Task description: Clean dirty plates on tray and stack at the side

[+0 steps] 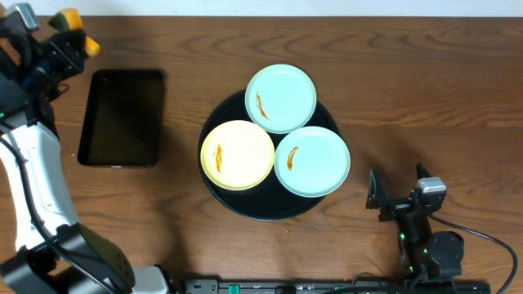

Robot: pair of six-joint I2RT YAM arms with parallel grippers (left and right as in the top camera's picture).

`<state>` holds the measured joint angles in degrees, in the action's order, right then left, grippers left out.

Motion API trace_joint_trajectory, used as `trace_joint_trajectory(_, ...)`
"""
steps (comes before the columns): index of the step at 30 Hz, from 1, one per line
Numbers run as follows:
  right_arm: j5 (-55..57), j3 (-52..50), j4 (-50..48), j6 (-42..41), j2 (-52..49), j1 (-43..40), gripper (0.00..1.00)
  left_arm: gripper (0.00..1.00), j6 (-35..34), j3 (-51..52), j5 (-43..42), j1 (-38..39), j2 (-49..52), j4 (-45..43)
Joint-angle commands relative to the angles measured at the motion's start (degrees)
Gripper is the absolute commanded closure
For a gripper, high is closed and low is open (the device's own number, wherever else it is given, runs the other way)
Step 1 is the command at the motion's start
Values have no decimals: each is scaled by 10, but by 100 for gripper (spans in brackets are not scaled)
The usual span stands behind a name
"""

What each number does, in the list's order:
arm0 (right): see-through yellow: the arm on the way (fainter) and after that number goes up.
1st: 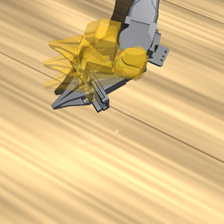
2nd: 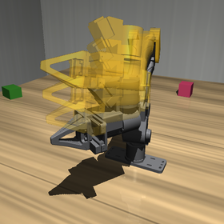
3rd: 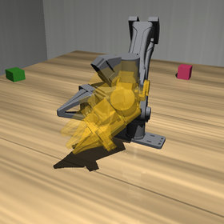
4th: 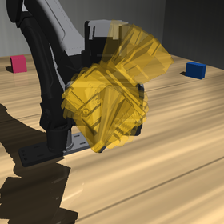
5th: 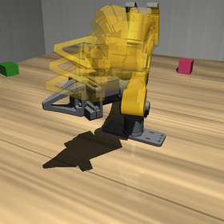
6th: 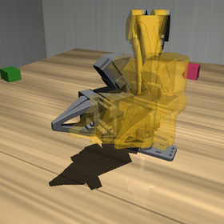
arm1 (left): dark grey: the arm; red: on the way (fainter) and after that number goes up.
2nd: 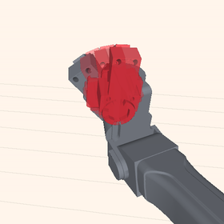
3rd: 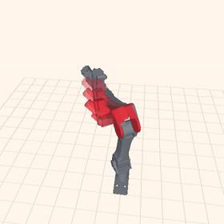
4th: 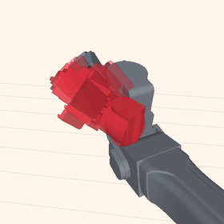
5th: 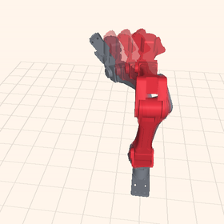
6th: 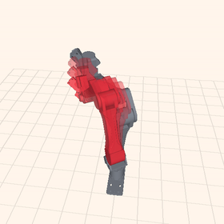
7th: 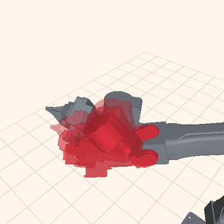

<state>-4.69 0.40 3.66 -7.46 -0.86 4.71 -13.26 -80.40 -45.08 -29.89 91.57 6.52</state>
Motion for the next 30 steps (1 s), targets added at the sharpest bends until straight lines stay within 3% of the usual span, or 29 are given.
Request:
trace_joint_trajectory(1,-3,-1,2,-8,0,-3,1,93,9,-4,-8,-3,16,-6)
trace_joint_trajectory(6,-3,-1,2,-8,0,-3,1,92,45,-4,-10,-3,18,-8)
trace_joint_trajectory(13,-3,-1,2,-8,0,-3,1,93,163,-3,-7,-3,44,49)
trace_joint_trajectory(18,-3,-1,2,-8,0,-3,1,93,178,-3,-5,-3,86,56)
trace_joint_trajectory(23,-3,-1,2,-8,0,-3,1,93,237,-3,-5,-3,129,54)
trace_joint_trajectory(30,-3,-1,2,-8,0,-3,1,93,239,-3,-7,-3,142,37)
